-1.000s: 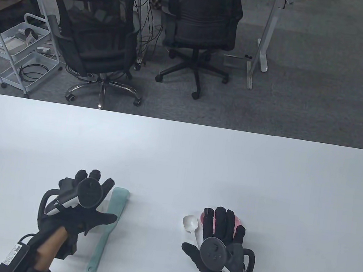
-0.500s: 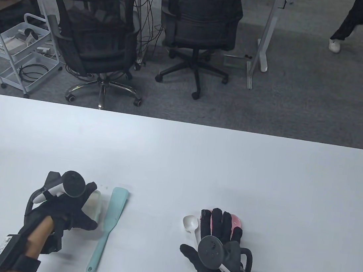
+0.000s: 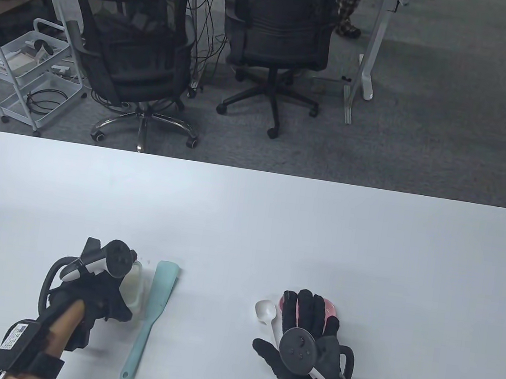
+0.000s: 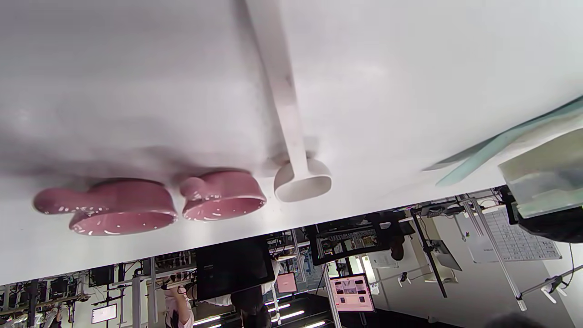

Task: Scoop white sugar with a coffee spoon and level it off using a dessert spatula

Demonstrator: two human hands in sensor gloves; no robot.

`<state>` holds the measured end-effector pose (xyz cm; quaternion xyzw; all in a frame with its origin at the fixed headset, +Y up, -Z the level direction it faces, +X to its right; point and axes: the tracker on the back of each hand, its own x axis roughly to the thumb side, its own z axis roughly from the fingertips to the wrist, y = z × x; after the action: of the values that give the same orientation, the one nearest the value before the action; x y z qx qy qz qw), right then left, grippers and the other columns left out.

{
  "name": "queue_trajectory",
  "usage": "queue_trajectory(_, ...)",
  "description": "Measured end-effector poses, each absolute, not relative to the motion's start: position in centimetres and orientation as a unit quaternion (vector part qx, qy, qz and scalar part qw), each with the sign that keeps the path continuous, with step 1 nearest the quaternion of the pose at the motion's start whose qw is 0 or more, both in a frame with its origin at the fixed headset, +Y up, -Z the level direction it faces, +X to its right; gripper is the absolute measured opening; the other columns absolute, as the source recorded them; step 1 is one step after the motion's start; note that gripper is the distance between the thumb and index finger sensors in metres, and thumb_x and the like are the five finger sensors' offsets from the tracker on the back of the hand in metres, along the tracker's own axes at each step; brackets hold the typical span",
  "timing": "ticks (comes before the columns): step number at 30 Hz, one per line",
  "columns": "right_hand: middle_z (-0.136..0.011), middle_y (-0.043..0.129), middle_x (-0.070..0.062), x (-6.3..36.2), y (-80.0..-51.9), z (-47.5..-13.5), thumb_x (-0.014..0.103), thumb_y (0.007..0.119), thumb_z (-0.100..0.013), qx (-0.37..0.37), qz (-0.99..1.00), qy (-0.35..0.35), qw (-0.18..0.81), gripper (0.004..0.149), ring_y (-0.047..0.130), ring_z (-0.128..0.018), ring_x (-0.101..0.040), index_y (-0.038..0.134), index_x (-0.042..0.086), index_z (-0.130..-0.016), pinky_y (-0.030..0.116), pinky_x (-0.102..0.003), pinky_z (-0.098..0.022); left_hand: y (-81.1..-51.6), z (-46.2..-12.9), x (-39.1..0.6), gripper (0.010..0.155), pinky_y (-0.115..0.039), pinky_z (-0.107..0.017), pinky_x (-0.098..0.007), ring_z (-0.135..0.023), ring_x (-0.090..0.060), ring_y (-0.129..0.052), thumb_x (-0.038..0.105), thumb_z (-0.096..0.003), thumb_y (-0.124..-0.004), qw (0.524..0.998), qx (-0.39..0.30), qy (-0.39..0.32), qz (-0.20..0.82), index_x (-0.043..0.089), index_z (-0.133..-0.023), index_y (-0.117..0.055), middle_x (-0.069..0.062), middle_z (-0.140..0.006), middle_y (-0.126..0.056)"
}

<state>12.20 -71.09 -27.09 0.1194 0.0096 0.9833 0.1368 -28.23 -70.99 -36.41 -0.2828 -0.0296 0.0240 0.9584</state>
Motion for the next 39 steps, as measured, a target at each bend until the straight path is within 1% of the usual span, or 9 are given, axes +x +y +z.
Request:
queue_trajectory(5, -0.119, -0.003, -0.032, 12.4, -70.7, -27.0, 0.065, 0.065, -0.047, 0.118, 0.982, 0.003, 0.146, 0.108, 0.008, -0.107, -0.064, -0.001, 0.009, -0.112, 0.018, -0.085, -0.067, -67.5, -35.5, -24.5, 0.132, -0.067, -0.076, -0.063, -0.108, -0.058, -0.042, 0.069, -0.0355, -0.104, 0.965, -0.254, -0.065, 0.002, 0.042, -0.105, 0.005, -0.012, -0.118, -0.008)
queue_trajectory(9, -0.119, -0.003, -0.033, 12.6, -70.6, -26.9, 0.065, 0.065, -0.047, 0.116, 0.982, -0.001, 0.148, 0.107, 0.008, -0.107, -0.064, -0.001, 0.009, -0.112, 0.018, -0.085, -0.067, -66.9, -34.8, -19.8, 0.131, -0.067, -0.076, -0.063, -0.108, -0.058, -0.042, 0.07, -0.0356, -0.103, 0.962, -0.251, -0.105, -0.014, 0.042, -0.105, 0.005, -0.012, -0.118, -0.008)
queue_trajectory(16, -0.118, -0.003, -0.033, 13.3, -70.7, -26.8, 0.065, 0.065, -0.047, 0.102, 0.984, 0.003, 0.148, 0.108, 0.008, -0.107, -0.064, -0.001, 0.009, -0.112, 0.018, -0.085, -0.067, -70.7, -32.9, -9.5, 0.131, -0.066, -0.076, -0.066, -0.108, -0.058, -0.046, 0.073, -0.0348, -0.102, 0.941, -0.284, -0.182, -0.034, 0.041, -0.105, 0.004, -0.012, -0.118, -0.01)
queue_trajectory(20, -0.118, -0.003, -0.033, 13.6, -70.7, -26.8, 0.065, 0.064, -0.048, 0.097, 0.984, 0.007, 0.151, 0.108, 0.008, -0.107, -0.064, -0.002, 0.009, -0.112, 0.018, -0.085, -0.067, -72.1, -32.0, -6.4, 0.13, -0.065, -0.077, -0.065, -0.109, -0.056, -0.045, 0.074, -0.0359, -0.101, 0.935, -0.29, -0.191, -0.064, 0.04, -0.105, 0.004, -0.012, -0.118, -0.01)
queue_trajectory(25, -0.118, -0.003, -0.033, 13.7, -70.6, -26.8, 0.066, 0.064, -0.048, 0.097, 0.984, 0.007, 0.152, 0.108, 0.008, -0.107, -0.064, -0.002, 0.009, -0.111, 0.018, -0.085, -0.067, -73.9, -31.4, -5.2, 0.13, -0.063, -0.075, -0.068, -0.107, -0.059, -0.041, 0.076, -0.037, -0.096, 0.93, -0.309, -0.178, -0.092, 0.039, -0.101, 0.012, -0.014, -0.116, -0.005)
queue_trajectory(33, -0.118, -0.003, -0.033, 13.5, -70.7, -26.7, 0.066, 0.064, -0.047, 0.101, 0.983, 0.008, 0.151, 0.109, 0.008, -0.107, -0.064, -0.002, 0.009, -0.111, 0.019, -0.085, -0.066, -74.0, -30.9, -5.8, 0.128, -0.062, -0.076, -0.069, -0.108, -0.059, -0.038, 0.08, -0.0395, -0.089, 0.937, -0.305, -0.148, -0.08, 0.038, -0.1, 0.017, -0.014, -0.115, 0.003)
queue_trajectory(37, -0.118, -0.003, -0.034, 13.6, -70.6, -26.7, 0.066, 0.065, -0.047, 0.1, 0.983, 0.007, 0.157, 0.109, 0.008, -0.107, -0.064, -0.002, 0.009, -0.111, 0.019, -0.085, -0.066, -72.9, -30.8, -7.1, 0.122, -0.051, -0.076, -0.076, -0.11, -0.062, -0.023, 0.083, -0.0367, -0.079, 0.93, -0.327, -0.16, -0.045, 0.039, -0.1, 0.016, -0.013, -0.115, 0.01)
queue_trajectory(38, -0.118, -0.003, -0.034, 13.7, -70.5, -26.7, 0.066, 0.065, -0.047, 0.099, 0.982, 0.005, 0.162, 0.109, 0.008, -0.107, -0.064, -0.002, 0.009, -0.111, 0.019, -0.085, -0.066, -72.1, -30.7, -7.8, 0.115, -0.044, -0.084, -0.068, -0.113, -0.052, -0.018, 0.08, -0.0436, -0.075, 0.934, -0.319, -0.16, -0.008, 0.032, -0.101, 0.012, -0.01, -0.112, 0.008)
queue_trajectory(39, -0.118, -0.003, -0.034, 13.8, -70.4, -26.7, 0.065, 0.065, -0.047, 0.098, 0.981, 0.004, 0.166, 0.109, 0.008, -0.107, -0.064, -0.002, 0.009, -0.111, 0.018, -0.085, -0.066, -71.5, -30.7, -8.5, 0.12, -0.046, -0.076, -0.078, -0.11, -0.063, -0.019, 0.084, -0.0353, -0.077, 0.938, -0.306, -0.159, 0.015, 0.04, -0.102, 0.014, -0.013, -0.116, 0.01)
